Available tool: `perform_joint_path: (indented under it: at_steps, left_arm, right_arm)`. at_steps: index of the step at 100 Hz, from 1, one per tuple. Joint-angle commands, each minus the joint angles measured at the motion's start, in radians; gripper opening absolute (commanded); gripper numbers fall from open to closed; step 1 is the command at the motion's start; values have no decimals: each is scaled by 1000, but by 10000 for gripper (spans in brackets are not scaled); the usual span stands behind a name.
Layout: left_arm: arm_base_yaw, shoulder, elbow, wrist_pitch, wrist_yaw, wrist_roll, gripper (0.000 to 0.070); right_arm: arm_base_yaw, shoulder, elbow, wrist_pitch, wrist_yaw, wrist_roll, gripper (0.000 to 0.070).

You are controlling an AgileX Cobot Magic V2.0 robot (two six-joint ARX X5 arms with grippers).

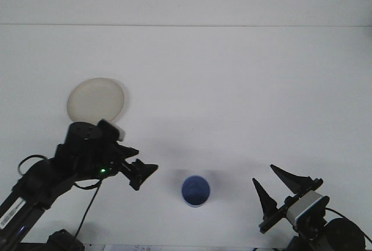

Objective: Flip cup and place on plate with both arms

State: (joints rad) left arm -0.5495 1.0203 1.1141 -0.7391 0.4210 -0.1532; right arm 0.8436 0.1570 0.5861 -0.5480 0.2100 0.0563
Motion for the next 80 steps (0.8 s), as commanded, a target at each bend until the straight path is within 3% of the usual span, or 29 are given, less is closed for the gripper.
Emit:
perform_joint_path:
  at_steps: [1, 17, 43, 65, 80]
  left_arm:
    - [-77, 86, 40, -18, -39, 10, 566]
    - [-223, 283, 103, -32, -162, 10, 566]
    - [-328, 501, 149, 31, -171, 10, 566]
    - [-360, 595, 149, 54, -223, 11, 565]
    - [-368, 622, 150, 61, -224, 15, 397]
  right_arm:
    - [10, 2, 2, 8, 1, -8, 387]
    - [10, 1, 2, 8, 1, -8, 387]
    - [10, 1, 2, 8, 2, -8, 387]
    - [10, 1, 2, 8, 2, -8, 387]
    - [10, 1, 2, 8, 2, -8, 387]
